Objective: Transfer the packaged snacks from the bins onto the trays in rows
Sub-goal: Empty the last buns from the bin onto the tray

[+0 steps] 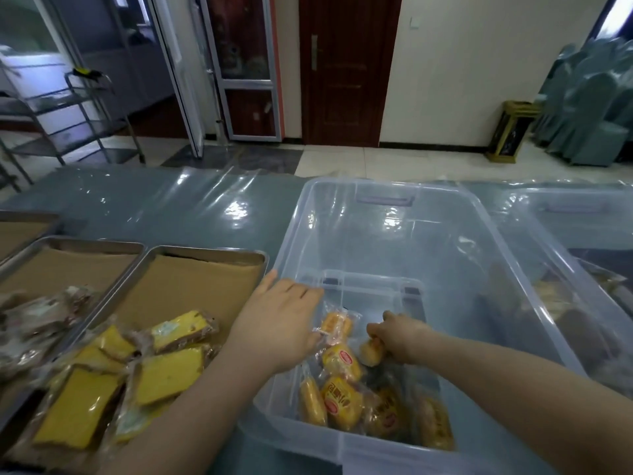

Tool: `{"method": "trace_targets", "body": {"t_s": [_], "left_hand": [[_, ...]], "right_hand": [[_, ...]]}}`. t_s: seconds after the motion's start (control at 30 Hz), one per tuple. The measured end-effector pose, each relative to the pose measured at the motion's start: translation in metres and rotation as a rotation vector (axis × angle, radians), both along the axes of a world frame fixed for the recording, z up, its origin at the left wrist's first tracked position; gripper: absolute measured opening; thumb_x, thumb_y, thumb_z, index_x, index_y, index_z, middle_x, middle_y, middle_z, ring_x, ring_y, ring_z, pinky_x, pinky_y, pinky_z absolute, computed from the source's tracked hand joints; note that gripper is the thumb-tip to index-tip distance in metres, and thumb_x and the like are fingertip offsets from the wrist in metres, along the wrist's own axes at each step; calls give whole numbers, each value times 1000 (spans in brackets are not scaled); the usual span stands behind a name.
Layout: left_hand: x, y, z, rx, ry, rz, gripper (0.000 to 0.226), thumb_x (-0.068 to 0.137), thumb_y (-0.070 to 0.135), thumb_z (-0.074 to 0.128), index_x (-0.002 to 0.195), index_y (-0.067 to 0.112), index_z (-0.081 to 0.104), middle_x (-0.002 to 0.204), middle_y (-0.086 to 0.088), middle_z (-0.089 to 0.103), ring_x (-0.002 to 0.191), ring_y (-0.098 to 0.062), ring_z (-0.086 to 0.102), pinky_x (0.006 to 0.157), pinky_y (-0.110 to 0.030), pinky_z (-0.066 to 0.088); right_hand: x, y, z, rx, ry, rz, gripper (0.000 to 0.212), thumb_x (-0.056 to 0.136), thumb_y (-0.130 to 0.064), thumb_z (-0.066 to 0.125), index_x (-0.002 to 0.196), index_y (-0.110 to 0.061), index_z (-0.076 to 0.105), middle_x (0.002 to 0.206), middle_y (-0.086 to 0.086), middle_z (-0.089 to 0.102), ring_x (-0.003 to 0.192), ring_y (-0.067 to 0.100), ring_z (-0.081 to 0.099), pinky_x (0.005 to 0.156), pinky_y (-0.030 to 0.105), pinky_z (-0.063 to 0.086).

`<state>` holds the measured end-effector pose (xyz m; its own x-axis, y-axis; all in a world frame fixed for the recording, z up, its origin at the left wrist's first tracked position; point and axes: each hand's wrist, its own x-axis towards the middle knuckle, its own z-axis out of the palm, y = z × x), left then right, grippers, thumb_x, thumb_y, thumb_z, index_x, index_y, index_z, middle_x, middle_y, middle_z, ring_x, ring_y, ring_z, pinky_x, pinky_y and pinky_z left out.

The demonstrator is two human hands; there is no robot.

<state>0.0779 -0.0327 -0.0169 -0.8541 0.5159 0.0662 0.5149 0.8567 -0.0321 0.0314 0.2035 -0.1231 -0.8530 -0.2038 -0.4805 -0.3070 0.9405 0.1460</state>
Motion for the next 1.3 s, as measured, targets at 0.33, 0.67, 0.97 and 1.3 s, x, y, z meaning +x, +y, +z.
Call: {"method": "trace_targets", "body": {"t_s": [0.33,0.67,0.97,1.3], "left_hand": [[-15,22,23,301,-133,19,51,90,44,51,139,36,36,143,15,41,131,-7,33,112,-27,13],[-96,108,-87,-59,-510,77,82,80,43,65,144,13,25,149,-14,29,136,-28,29,109,-37,28],[-73,72,-130,-127,-754,129,116,70,52,75,147,36,-11,154,-6,-24,143,-35,-1,115,-47,19],[-62,71,-137,52,-633,278,92,63,33,79,133,42,20,135,-4,21,117,-33,44,97,-50,43]], "right_hand": [[-26,9,42,-28,183,-6,37,83,-20,62,119,-25,53,116,9,54,105,31,57,73,33,40],[-29,11,30,90,72,-16,37,93,-27,56,129,-21,52,133,9,52,122,30,50,82,40,42],[-18,16,5,129,-23,-57,41,87,-15,62,128,-15,54,128,11,54,114,32,54,92,43,49],[-10,15,12,80,16,-105,39,91,-13,58,129,-14,53,129,14,51,117,35,50,95,47,48]]}}
